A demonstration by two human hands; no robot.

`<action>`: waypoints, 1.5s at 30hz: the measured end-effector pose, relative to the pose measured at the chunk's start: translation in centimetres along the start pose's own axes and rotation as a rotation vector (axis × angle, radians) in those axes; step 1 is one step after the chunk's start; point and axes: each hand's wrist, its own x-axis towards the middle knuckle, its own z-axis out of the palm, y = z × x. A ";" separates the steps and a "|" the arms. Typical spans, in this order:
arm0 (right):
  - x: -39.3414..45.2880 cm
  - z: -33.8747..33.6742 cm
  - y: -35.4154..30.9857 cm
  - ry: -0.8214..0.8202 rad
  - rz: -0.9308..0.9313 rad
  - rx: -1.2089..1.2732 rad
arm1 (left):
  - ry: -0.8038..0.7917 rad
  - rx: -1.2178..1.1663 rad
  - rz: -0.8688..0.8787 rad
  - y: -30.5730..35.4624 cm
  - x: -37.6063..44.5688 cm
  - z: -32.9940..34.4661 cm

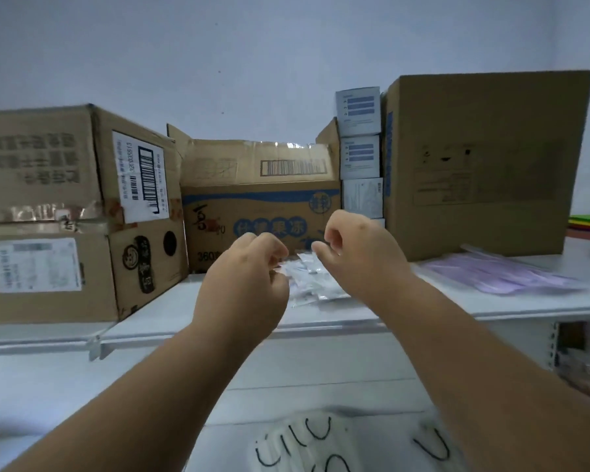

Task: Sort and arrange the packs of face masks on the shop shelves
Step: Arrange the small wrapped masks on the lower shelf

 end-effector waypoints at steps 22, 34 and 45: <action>-42.5 2.4 1.3 -0.374 0.204 0.193 | -0.547 -0.071 -0.046 1.6 -40.1 6.4; -50.7 5.0 24.3 -0.781 0.350 0.190 | -0.777 -0.049 -0.395 11.8 -45.9 29.6; -64.4 23.7 33.4 -1.110 0.533 0.166 | -0.870 -0.081 -0.840 6.8 -55.9 45.4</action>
